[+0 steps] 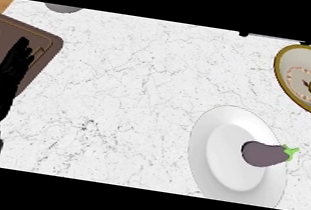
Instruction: Pick the lemon from the plate and place it in the bowl
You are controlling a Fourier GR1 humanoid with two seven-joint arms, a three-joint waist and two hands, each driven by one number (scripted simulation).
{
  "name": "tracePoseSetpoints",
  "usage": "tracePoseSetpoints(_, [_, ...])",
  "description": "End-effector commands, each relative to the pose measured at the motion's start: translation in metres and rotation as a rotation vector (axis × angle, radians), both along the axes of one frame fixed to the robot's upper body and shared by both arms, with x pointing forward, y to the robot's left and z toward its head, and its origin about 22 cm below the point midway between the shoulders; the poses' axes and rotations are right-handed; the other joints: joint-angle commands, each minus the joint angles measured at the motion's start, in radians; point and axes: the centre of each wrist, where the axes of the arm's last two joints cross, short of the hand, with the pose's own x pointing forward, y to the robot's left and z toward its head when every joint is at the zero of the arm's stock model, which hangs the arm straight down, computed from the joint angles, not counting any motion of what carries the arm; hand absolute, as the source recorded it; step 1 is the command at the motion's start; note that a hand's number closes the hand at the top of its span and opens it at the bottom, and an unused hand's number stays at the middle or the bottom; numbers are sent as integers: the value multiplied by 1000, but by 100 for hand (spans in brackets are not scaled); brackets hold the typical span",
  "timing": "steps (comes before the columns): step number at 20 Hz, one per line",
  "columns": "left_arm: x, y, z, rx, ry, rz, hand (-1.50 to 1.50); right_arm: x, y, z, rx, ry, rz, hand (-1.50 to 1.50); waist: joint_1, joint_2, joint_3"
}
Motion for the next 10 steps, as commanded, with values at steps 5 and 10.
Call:
tracePoseSetpoints(5, [-6,8,-8,-2,9,26,0,-80,-29,-20,51,-134,111,-150,-19,-6,-3])
tracePoseSetpoints(10, [4,-1,5,15,-5,1,0,-92,-23,-9,22,-185,117,-150,6,2,-1])
